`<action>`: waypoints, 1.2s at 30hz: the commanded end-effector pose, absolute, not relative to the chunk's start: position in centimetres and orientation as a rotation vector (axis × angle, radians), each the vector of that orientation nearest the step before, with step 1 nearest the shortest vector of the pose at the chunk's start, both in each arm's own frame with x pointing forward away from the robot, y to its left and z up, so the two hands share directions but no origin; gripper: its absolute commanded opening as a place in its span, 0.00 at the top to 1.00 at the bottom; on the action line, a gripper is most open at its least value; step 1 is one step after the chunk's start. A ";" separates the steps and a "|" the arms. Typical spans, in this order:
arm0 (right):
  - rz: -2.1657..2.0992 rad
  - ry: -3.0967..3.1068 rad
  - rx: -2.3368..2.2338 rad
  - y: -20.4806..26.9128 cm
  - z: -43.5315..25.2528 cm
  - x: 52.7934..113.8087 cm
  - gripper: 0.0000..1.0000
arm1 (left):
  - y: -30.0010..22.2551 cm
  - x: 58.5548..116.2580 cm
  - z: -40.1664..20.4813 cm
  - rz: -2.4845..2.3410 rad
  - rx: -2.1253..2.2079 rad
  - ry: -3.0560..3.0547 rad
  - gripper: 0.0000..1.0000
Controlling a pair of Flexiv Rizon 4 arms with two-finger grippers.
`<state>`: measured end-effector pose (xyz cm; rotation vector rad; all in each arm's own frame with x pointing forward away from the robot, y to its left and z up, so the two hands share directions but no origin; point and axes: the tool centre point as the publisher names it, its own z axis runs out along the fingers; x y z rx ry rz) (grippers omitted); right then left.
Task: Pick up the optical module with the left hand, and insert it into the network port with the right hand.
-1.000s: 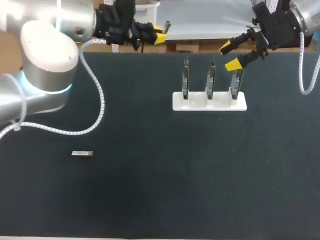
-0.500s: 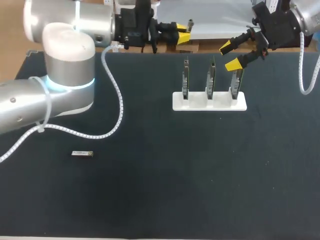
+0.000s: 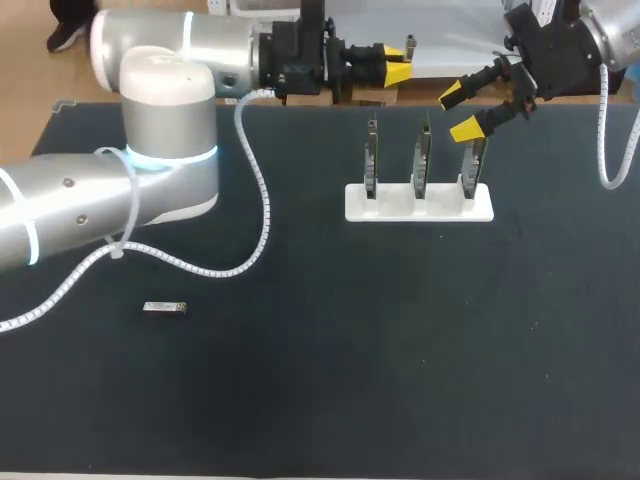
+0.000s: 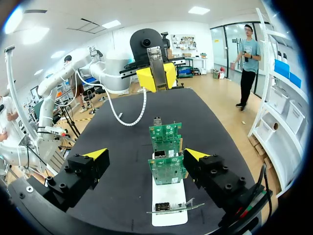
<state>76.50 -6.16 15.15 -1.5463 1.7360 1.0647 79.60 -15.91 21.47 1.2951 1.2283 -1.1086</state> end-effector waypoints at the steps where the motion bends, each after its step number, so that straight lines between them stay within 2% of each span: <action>1: 1.058 1.737 -1.543 -6.2 15.2 76.2 0.00 | -16.8 80.1 21.1 -1.136 1.322 1.197 1.00; 19: 1.058 1.737 -1.543 -6.2 15.2 76.2 0.00 | -18.8 76.9 19.5 -1.230 1.309 1.200 1.00; 36: 1.058 1.737 -1.543 -6.2 15.2 76.2 0.00 | -19.0 76.4 18.4 -1.169 1.303 1.230 1.00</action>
